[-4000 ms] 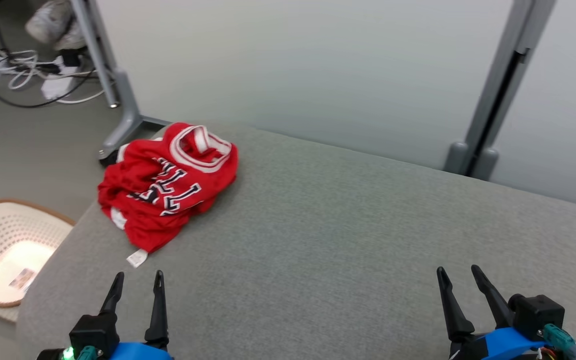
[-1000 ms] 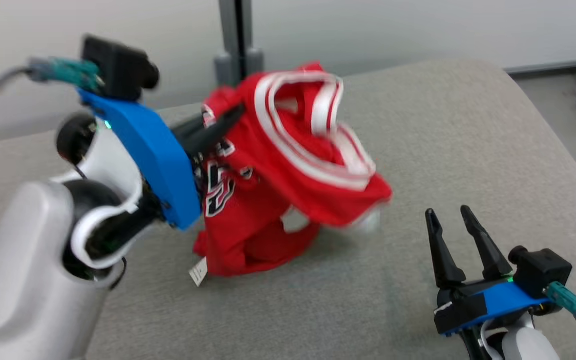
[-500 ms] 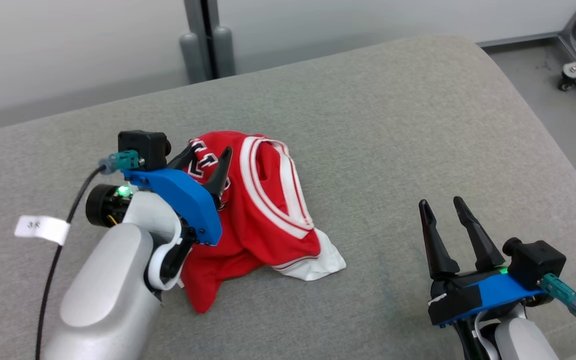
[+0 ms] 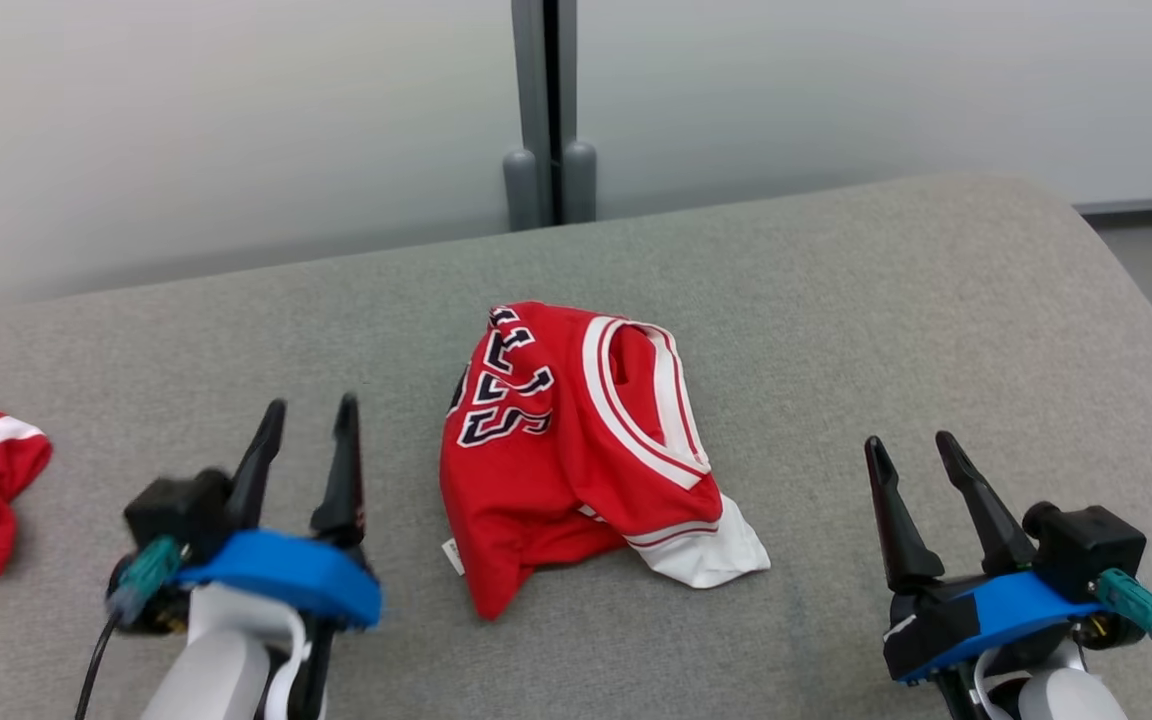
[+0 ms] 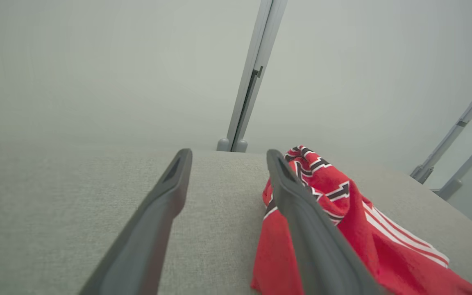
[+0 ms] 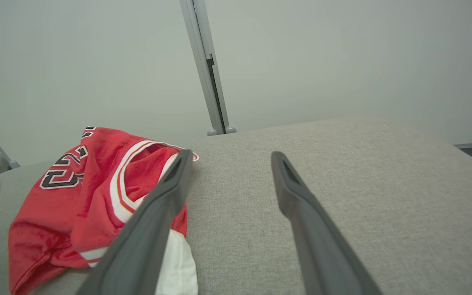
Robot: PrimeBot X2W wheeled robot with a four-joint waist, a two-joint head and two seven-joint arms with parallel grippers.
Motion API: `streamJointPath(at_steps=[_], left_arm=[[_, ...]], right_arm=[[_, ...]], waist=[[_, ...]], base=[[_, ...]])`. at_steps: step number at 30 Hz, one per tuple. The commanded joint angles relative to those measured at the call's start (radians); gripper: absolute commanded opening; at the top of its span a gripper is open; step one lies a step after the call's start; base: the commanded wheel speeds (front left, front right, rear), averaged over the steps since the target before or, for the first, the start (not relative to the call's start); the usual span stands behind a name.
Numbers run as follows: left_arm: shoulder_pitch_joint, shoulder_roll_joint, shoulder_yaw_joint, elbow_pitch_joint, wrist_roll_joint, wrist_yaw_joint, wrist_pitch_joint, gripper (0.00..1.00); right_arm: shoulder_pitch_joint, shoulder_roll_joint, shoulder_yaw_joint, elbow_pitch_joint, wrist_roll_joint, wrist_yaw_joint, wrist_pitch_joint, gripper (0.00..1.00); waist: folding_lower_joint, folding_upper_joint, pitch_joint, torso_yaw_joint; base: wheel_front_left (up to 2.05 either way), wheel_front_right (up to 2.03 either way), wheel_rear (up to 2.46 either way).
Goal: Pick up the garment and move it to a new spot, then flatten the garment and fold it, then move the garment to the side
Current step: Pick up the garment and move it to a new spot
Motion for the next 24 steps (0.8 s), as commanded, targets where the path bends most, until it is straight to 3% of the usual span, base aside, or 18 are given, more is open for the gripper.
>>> streamJointPath(at_steps=[1, 10, 24], left_arm=[[0.044, 0.019, 0.013, -0.019, 0.016, 0.016, -0.025, 1.00], [0.254, 0.040, 0.115, -0.136, 0.063, 0.083, -0.072, 1.00], [0.344, 0.014, 0.163, -0.219, 0.110, 0.097, -0.073, 1.00]], right_arm=[[0.016, -0.004, -0.007, -0.008, -0.009, 0.001, 0.010, 1.00], [0.076, -0.004, -0.028, -0.012, -0.052, 0.001, 0.054, 1.00], [0.097, -0.004, -0.023, 0.003, -0.040, 0.001, 0.070, 1.00]], waist=[[0.0001, 0.0000, -0.010, 0.008], [0.0001, 0.0000, -0.053, 0.046], [0.0001, 0.0000, -0.060, 0.054]], base=[[0.00, 0.00, 0.00], [0.00, 0.00, 0.00], [0.00, 0.00, 0.00]])
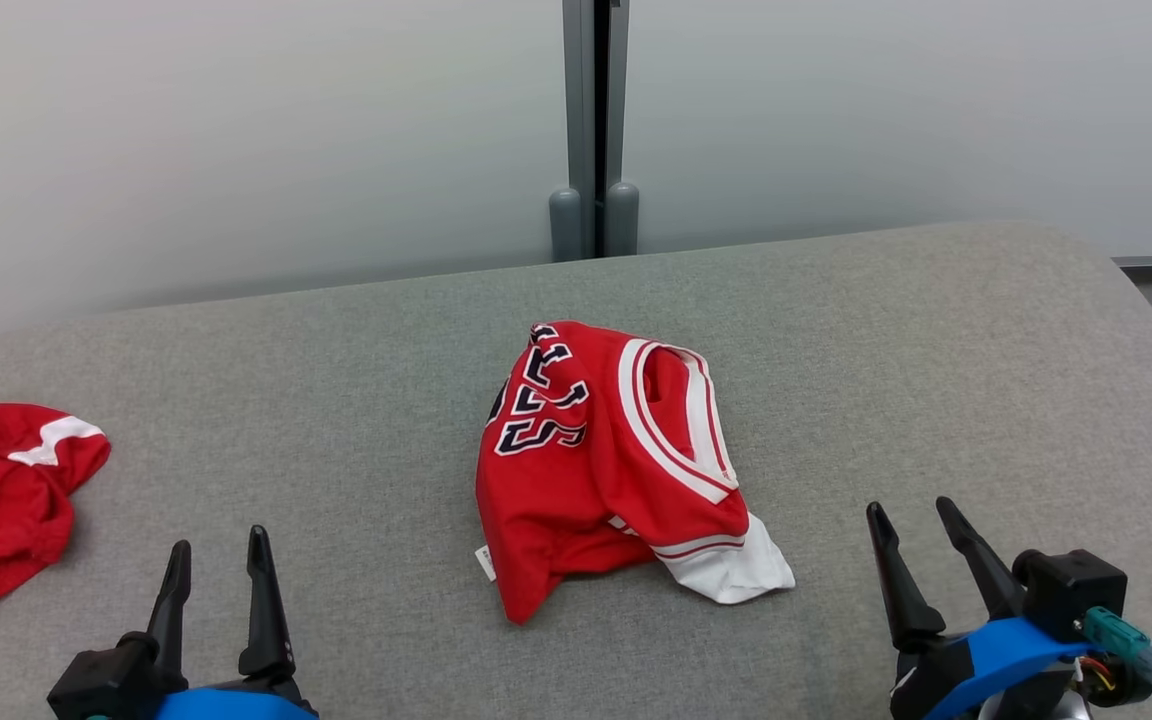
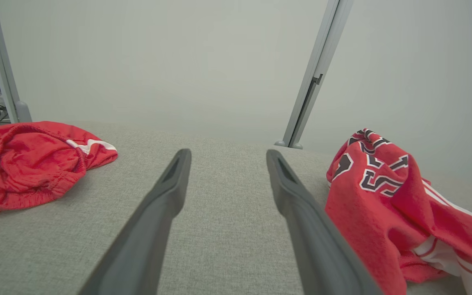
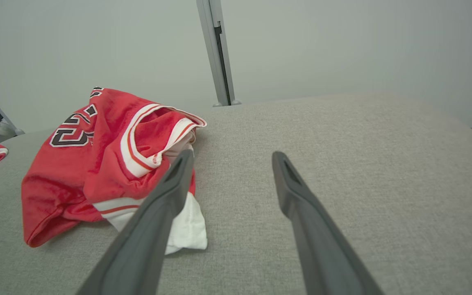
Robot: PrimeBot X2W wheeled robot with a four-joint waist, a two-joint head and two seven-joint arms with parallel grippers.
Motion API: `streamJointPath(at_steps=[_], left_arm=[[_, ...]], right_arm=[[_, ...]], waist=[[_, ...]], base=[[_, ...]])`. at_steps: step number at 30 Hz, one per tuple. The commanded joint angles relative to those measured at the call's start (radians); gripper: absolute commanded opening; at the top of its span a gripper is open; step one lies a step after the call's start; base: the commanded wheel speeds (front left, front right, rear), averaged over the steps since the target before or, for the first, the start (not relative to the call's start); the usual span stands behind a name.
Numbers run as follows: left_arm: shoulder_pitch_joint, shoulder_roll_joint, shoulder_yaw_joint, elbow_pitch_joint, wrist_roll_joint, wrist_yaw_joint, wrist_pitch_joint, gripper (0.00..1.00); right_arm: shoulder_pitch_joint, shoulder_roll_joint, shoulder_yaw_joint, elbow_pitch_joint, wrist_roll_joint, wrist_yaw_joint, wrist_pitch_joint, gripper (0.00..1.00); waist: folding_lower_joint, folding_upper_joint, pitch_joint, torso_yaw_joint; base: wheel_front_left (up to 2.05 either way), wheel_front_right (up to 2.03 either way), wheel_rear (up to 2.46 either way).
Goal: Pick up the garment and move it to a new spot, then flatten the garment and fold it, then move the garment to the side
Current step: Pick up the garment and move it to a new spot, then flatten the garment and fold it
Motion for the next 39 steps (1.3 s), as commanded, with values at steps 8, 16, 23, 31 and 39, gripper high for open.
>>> streamJointPath(at_steps=[8, 16, 23, 31, 39], left_arm=[[-0.009, 0.000, 0.006, -0.009, -0.002, 0.005, -0.004, 1.00], [-0.036, 0.016, -0.001, -0.041, 0.000, 0.007, 0.020, 1.00], [-0.068, 0.024, -0.016, -0.055, 0.002, -0.006, 0.035, 1.00], [-0.095, 0.028, -0.028, -0.054, 0.002, -0.009, 0.043, 1.00], [-0.093, 0.026, -0.033, -0.044, -0.005, -0.008, 0.043, 1.00]], right_arm=[[-0.022, -0.003, 0.042, -0.005, 0.028, 0.001, 0.007, 1.00], [-0.171, -0.004, 0.143, 0.028, 0.120, 0.001, 0.236, 1.00], [-0.325, -0.004, 0.173, 0.190, 0.193, 0.001, 0.414, 1.00], [-0.443, -0.004, 0.258, 0.316, 0.203, 0.001, 0.385, 0.37], [-0.485, -0.004, 0.302, 0.310, 0.222, 0.001, 0.328, 0.00]], waist=[[0.0000, 0.0000, 0.011, -0.006], [0.0000, 0.0000, 0.065, 0.000], [0.0000, 0.0000, 0.108, 0.037], [0.0000, 0.0000, 0.134, 0.061], [0.0000, 0.0000, 0.105, 0.062]], base=[[0.00, 0.00, 0.00], [0.00, 0.00, 0.00], [0.00, 0.00, 0.00], [0.00, 0.00, 0.00], [0.00, 0.00, 0.00]])
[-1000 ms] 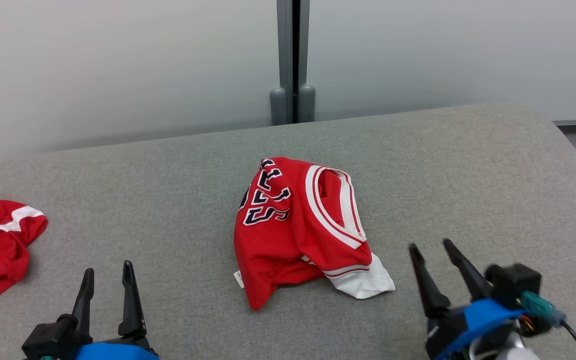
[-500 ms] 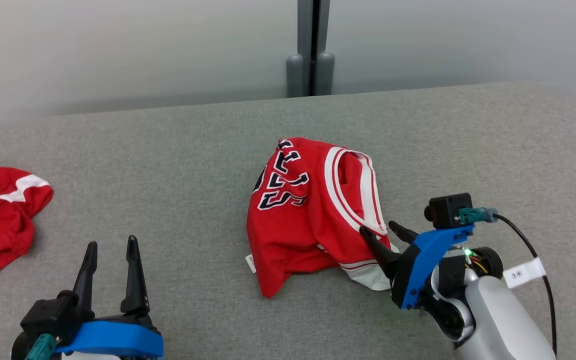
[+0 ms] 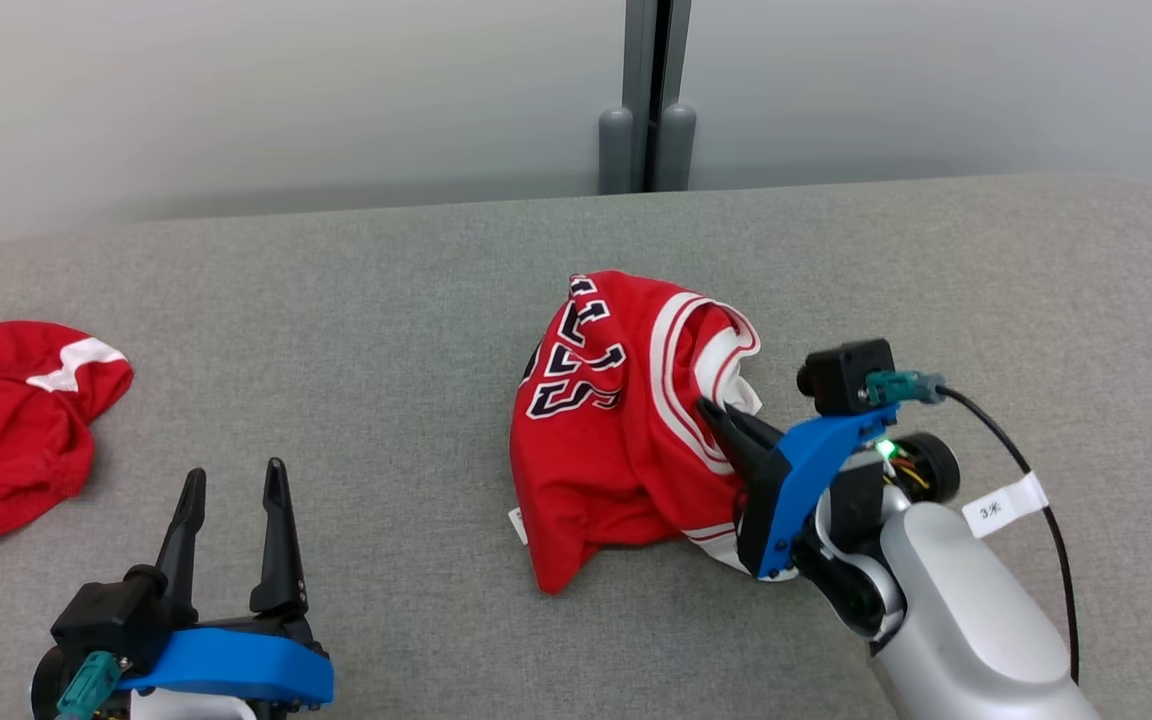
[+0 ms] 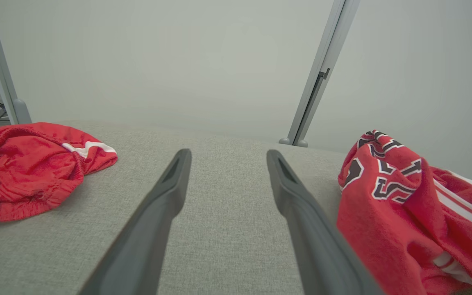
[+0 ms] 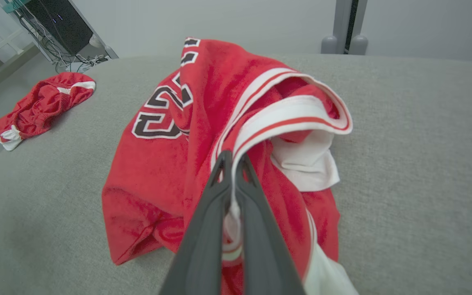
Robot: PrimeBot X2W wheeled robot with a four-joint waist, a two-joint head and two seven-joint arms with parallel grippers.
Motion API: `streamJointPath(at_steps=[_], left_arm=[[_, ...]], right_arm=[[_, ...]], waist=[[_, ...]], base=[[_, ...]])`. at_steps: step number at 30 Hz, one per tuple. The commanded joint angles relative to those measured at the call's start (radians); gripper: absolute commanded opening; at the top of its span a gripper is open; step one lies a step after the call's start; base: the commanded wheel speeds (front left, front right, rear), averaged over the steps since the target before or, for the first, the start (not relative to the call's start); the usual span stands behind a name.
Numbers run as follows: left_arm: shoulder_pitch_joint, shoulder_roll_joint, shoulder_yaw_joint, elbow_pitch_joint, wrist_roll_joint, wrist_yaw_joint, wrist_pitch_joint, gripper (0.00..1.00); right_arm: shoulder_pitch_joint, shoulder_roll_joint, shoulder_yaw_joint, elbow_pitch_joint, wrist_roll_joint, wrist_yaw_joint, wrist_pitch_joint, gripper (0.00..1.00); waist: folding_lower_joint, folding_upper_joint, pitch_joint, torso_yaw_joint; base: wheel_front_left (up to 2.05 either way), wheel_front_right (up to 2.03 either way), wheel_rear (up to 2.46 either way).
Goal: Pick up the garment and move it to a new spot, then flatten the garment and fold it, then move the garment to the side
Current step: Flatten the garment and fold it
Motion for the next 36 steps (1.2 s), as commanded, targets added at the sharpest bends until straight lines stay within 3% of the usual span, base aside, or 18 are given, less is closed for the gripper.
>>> streamJointPath(at_steps=[1, 7, 12, 17, 24, 30, 36], left_arm=[[-0.003, 0.004, 0.003, 0.000, -0.005, 0.004, -0.001, 1.00], [0.009, 0.011, 0.007, -0.011, -0.006, 0.008, -0.002, 1.00], [0.001, 0.012, 0.000, -0.021, -0.004, 0.005, -0.003, 1.00], [-0.001, 0.010, -0.011, -0.017, -0.002, 0.001, -0.008, 1.00], [0.013, 0.018, -0.007, -0.007, -0.009, 0.006, -0.011, 1.00], [0.018, 0.016, -0.007, -0.006, -0.015, 0.008, -0.014, 1.00], [0.019, 0.012, -0.004, -0.005, -0.017, 0.009, -0.022, 1.00]], right_arm=[[-0.027, -0.004, 0.011, -0.025, 0.019, 0.001, -0.005, 0.00], [-0.120, -0.004, 0.116, -0.182, 0.229, 0.001, 0.024, 0.00], [-0.281, -0.004, 0.198, -0.233, 0.377, 0.001, 0.001, 0.00], [-0.447, -0.004, 0.264, -0.249, 0.548, 0.001, -0.090, 0.00], [-0.645, -0.004, 0.292, -0.224, 0.757, 0.001, -0.313, 0.00], [-0.636, -0.004, 0.277, -0.099, 0.757, 0.001, -0.350, 0.00], [-0.444, -0.027, 0.187, 0.033, 0.642, 0.001, -0.275, 0.00]], waist=[[-0.0001, 0.0000, -0.009, -0.004], [-0.0001, 0.0000, -0.025, -0.007], [-0.0001, 0.0000, -0.014, 0.004], [-0.0001, 0.0000, -0.010, 0.015], [-0.0001, 0.0000, -0.032, -0.004], [-0.0001, 0.0000, -0.044, -0.031], [-0.0001, 0.0000, -0.029, -0.068]], base=[[0.00, 0.00, 0.00], [0.00, 0.00, 0.00], [0.00, 0.00, 0.00], [0.00, 0.00, 0.00], [0.00, 0.00, 0.00], [0.00, 0.00, 0.00], [0.00, 0.00, 0.00]])
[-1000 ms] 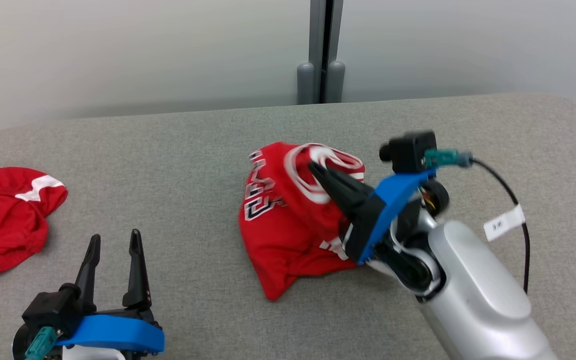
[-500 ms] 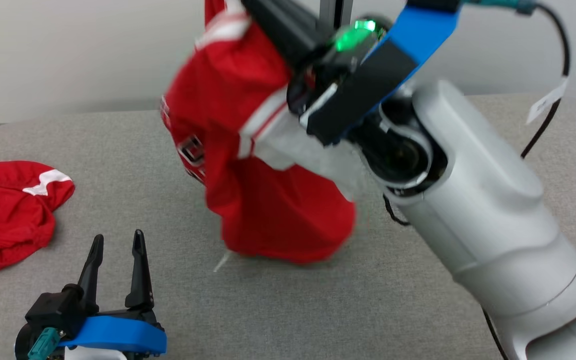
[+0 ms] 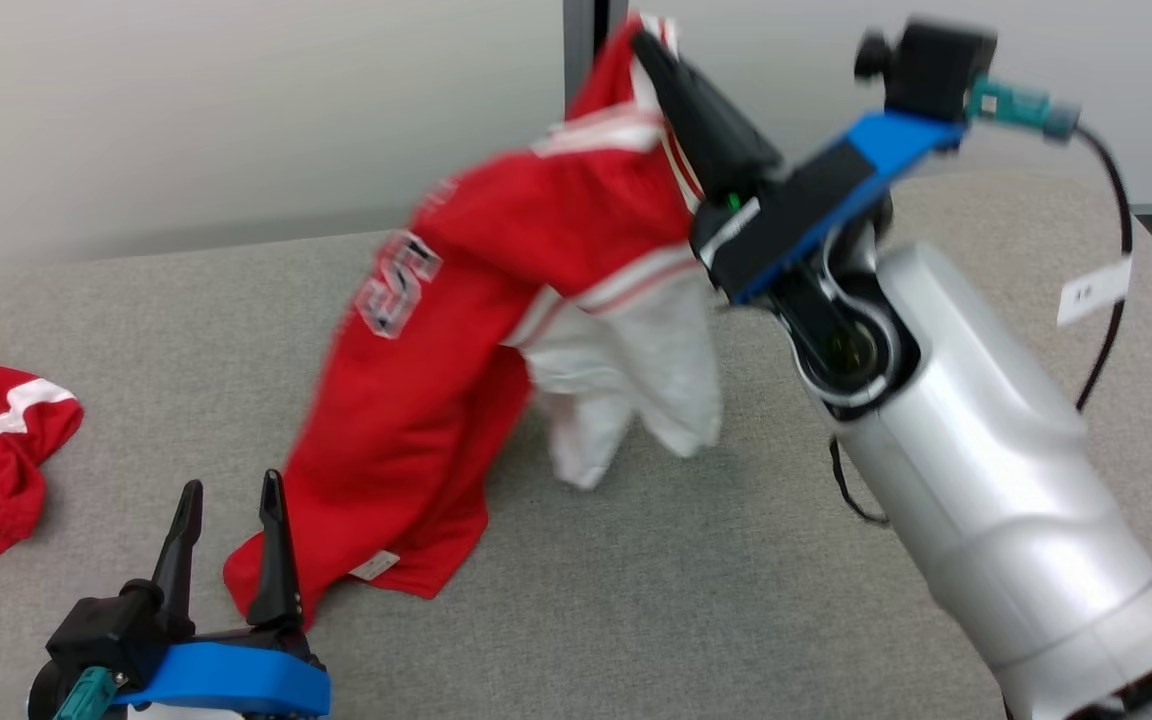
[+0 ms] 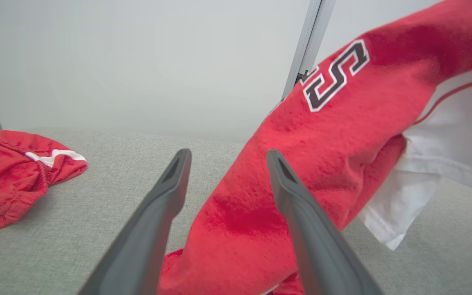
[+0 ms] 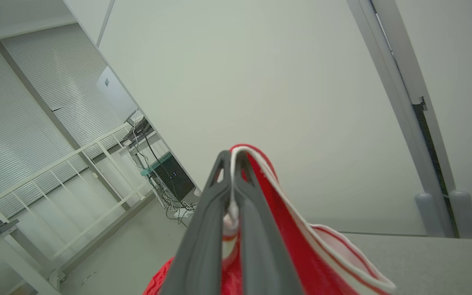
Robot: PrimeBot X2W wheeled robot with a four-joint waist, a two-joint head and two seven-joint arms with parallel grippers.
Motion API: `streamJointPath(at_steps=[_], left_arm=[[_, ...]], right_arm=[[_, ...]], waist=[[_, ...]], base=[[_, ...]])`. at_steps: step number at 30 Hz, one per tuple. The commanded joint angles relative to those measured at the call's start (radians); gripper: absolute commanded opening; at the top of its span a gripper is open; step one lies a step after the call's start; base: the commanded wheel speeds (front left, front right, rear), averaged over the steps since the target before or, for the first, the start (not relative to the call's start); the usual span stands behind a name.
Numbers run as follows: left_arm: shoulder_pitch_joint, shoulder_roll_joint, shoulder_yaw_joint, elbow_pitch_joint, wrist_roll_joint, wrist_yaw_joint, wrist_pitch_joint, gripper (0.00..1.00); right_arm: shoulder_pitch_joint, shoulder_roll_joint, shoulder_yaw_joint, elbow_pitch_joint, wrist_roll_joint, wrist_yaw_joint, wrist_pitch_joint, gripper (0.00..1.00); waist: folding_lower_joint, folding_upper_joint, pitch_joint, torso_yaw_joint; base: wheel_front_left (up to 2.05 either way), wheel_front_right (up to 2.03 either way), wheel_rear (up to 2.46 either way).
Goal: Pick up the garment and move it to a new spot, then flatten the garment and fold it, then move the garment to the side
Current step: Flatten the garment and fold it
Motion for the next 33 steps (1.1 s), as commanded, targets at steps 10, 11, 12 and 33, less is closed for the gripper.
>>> streamJointPath(at_steps=[10, 11, 12, 33], left_arm=[[-0.026, 0.012, 0.012, -0.002, -0.002, 0.001, -0.011, 1.00], [-0.027, 0.014, 0.014, -0.004, -0.003, 0.001, -0.011, 1.00], [-0.028, 0.016, 0.015, -0.004, -0.003, 0.001, -0.011, 1.00], [-0.181, 0.026, -0.029, -0.016, 0.030, -0.027, 0.006, 1.00]], right_arm=[[0.282, -0.039, -0.153, -0.076, -0.155, 0.001, 0.082, 0.00], [0.302, -0.038, -0.168, -0.108, -0.172, 0.001, 0.099, 0.00], [0.324, -0.036, -0.186, -0.145, -0.191, 0.002, 0.117, 0.00], [0.331, -0.002, -0.706, -0.131, -0.479, 0.002, 0.274, 0.00]], waist=[[0.0001, 0.0000, 0.030, -0.032], [0.0001, 0.0000, 0.034, -0.034], [0.0001, 0.0000, 0.037, -0.035], [0.0001, 0.0000, 0.220, 0.083]], base=[[0.00, 0.00, 0.00], [0.00, 0.00, 0.00], [0.00, 0.00, 0.00], [0.00, 0.00, 0.00]])
